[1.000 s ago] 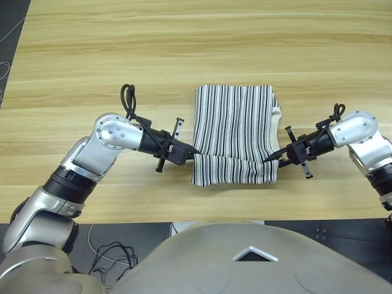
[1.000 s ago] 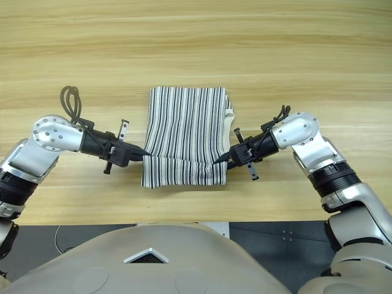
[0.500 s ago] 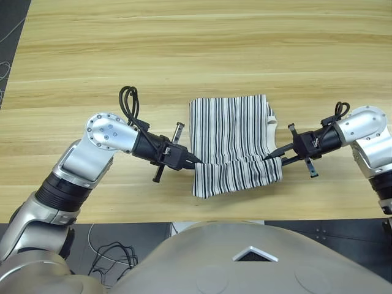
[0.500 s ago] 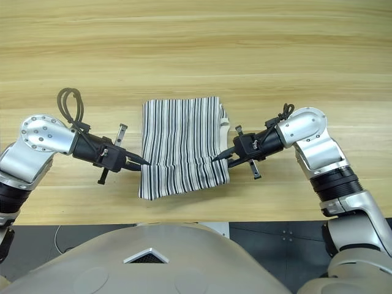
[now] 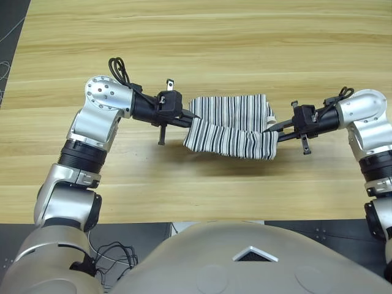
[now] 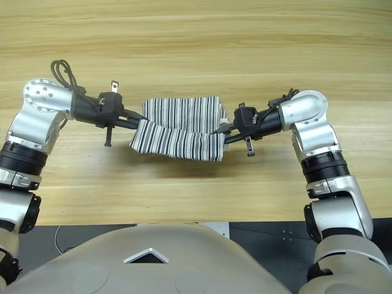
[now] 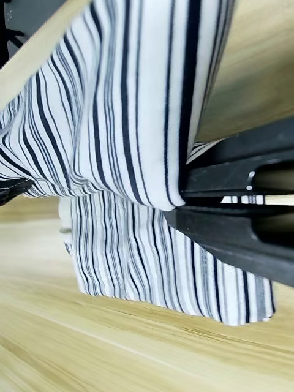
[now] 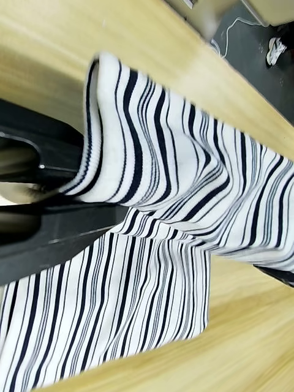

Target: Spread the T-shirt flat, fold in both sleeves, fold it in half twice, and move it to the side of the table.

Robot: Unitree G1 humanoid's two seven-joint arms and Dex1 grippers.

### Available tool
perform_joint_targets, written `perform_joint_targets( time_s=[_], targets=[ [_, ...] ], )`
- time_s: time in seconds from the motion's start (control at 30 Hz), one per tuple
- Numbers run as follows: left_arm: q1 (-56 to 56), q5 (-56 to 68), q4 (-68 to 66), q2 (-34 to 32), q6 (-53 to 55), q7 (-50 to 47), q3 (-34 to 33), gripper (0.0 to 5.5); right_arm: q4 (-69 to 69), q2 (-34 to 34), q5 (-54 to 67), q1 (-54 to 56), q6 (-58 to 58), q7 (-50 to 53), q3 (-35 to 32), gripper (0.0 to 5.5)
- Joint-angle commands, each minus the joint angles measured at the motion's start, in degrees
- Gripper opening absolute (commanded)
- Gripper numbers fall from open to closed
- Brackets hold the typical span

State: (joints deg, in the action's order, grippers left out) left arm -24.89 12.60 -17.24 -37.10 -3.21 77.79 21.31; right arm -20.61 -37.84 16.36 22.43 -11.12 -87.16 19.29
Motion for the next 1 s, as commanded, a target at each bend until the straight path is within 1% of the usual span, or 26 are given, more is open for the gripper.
perform_joint_targets(
  time_s=[0.03, 0.17, 0.37, 0.4, 0.43, 0.53, 0.67, 0.8, 1.0],
  targets=[
    [-2.72, -2.75, -5.98, 1.65, -2.87, -0.21, -0.84, 0.10, -3.67, 2.38, -2.19, 3.47, -1.60, 1.88, -1.45, 0.20],
    [-3.84, -4.95, -12.04, 4.05, -5.46, -0.83, -0.96, 0.10, -7.95, 4.62, -3.63, 5.76, -3.95, 3.41, -2.43, 0.20],
    [-6.00, -9.32, -20.66, 7.74, -9.81, -4.59, -1.40, 0.10, -15.63, 7.93, -6.94, 8.44, -8.05, 5.88, -3.02, 0.20],
    [-6.27, -9.33, -21.43, 8.27, -9.38, -4.47, -1.56, 0.33, -16.63, 8.28, -7.36, 8.65, -8.22, 5.95, -2.94, 0.56],
    [-6.60, -9.39, -22.08, 8.73, -9.20, -4.52, -1.77, 0.40, -17.56, 8.55, -8.00, 8.77, -8.78, 6.08, -2.73, 0.64],
    [-7.99, -10.41, -25.25, 9.41, -10.17, -5.83, -2.40, 0.87, -21.62, 9.88, -10.15, 9.66, -11.33, 8.31, -2.93, 1.17],
    [-10.77, -10.07, -32.34, 9.34, -10.36, -6.40, -5.03, 0.87, -28.88, 11.83, -11.16, 11.84, -12.65, 11.07, -4.47, 1.17],
    [-14.00, -8.05, -38.47, 9.78, -9.05, -5.80, -9.33, 0.87, -35.85, 14.16, -8.13, 15.67, -8.82, 10.69, -8.69, 1.17],
    [-16.62, -10.25, -44.65, 10.87, -10.65, -7.93, -10.92, 0.87, -43.49, 16.69, -8.85, 19.49, -7.22, 13.92, -12.42, 1.17]
  ],
)
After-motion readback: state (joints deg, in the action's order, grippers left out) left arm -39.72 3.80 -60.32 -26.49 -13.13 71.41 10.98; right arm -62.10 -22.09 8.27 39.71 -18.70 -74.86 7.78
